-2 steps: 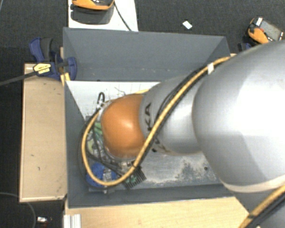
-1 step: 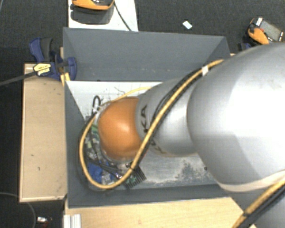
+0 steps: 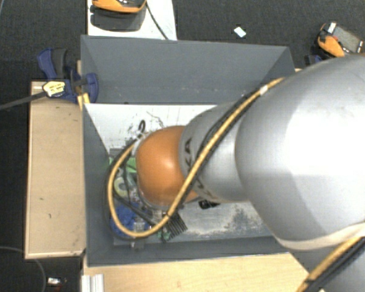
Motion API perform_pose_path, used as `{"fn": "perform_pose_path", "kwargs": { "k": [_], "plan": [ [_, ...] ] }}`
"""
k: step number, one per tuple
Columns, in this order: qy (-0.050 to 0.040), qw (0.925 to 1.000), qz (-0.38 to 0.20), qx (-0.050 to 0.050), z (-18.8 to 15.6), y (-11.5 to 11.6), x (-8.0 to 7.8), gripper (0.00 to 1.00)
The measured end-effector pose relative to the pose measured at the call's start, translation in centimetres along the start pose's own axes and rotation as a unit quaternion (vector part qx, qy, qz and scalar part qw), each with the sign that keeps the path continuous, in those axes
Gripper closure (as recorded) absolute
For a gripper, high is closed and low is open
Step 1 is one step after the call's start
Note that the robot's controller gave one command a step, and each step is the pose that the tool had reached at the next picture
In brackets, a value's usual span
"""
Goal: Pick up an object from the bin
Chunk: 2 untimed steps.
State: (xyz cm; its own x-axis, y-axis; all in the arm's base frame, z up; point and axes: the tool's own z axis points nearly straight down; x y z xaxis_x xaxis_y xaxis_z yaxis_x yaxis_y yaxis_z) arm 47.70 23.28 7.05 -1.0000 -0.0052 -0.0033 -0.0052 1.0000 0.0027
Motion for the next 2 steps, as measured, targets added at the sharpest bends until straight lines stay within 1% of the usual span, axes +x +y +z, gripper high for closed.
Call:
{"fn": "perform_pose_path", "kwargs": {
  "k": [1,2],
  "plan": [
    [-0.004,0.9991,-0.042,-0.001,0.0,-0.6,-1.9,0.0],
    [-0.0002,0.9958,0.092,-0.001,0.0,-3.2,-0.8,1.0]
  ]
}}
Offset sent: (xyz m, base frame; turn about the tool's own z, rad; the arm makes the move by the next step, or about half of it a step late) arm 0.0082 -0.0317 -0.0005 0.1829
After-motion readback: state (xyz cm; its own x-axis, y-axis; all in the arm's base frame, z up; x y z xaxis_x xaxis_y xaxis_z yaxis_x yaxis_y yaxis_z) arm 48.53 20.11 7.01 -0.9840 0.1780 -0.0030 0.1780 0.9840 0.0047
